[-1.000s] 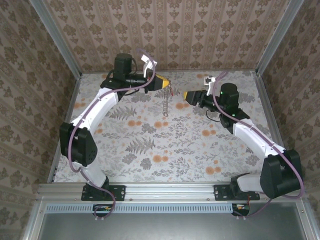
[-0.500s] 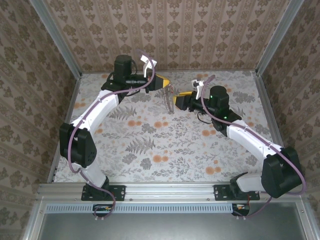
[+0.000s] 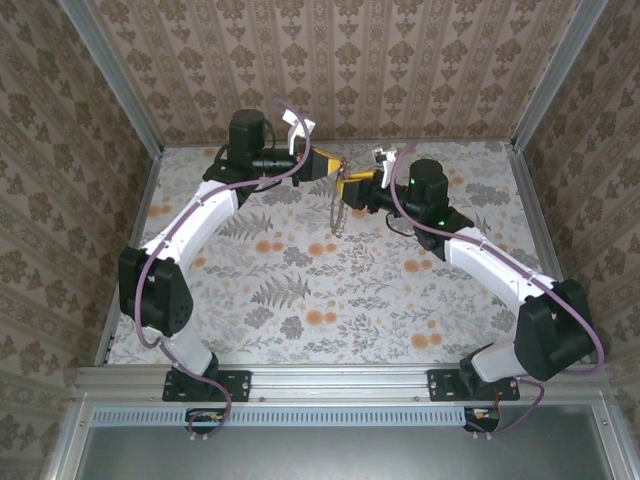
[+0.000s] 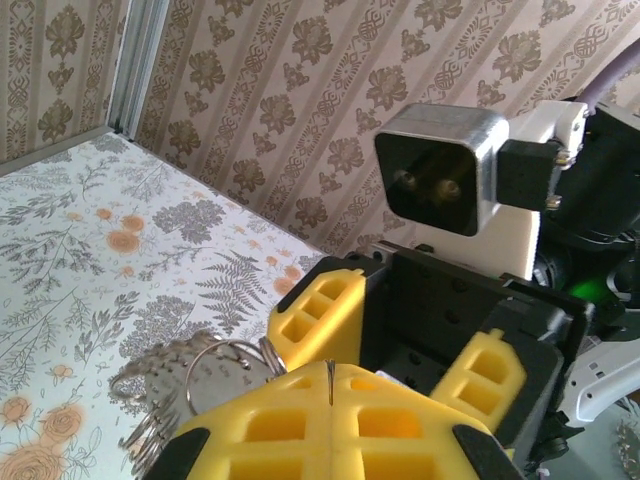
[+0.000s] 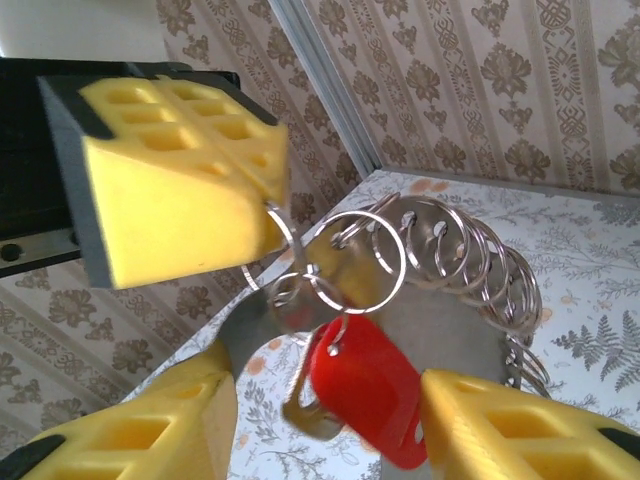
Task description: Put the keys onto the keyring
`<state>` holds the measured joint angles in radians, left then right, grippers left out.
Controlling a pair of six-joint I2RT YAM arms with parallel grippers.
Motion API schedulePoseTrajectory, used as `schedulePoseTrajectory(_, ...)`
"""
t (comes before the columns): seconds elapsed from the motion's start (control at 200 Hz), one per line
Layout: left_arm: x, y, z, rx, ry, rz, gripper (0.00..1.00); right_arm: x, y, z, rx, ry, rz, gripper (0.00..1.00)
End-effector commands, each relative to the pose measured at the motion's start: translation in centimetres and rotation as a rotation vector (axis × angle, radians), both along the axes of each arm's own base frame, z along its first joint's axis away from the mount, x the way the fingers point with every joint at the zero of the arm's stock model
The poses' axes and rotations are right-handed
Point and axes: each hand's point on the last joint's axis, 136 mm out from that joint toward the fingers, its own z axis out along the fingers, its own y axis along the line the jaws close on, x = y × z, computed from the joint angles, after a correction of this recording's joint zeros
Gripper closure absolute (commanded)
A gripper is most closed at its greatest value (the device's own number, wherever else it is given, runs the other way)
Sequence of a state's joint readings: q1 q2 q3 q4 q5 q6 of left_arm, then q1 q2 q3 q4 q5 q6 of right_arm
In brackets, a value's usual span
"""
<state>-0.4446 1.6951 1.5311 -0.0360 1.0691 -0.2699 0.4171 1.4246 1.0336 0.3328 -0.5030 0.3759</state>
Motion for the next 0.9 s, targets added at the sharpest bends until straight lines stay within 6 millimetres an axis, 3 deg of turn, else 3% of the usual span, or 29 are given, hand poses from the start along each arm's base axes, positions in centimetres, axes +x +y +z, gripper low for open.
schedulePoseTrajectory(0.0, -1.3, 0.2, 2.7, -0.045, -0.066, -0.022, 1.0, 0.6, 0.4, 0.7, -0.012, -0.025, -0.003, 0.54)
schedulePoseTrajectory(0.22, -1.3, 0.3, 2.9, -0.048, -0.068, -0.016, 1.0, 0.4, 0.5, 0.0, -0.02, -0.012, 0.011, 0.67)
schedulePoseTrajectory(0.56, -1.4, 0.2, 2.9, -0.056, -0.061, -0.021, 1.0, -0.2, 0.9, 0.8, -0.022, -0.032, 0.039, 0.88)
schedulePoseTrajectory(0.895, -1.1, 0.4, 3.1, -0.057, -0.063, 0.017, 1.0, -1.0, 0.8, 1.0, -0.03, -0.034, 0.054, 1.0)
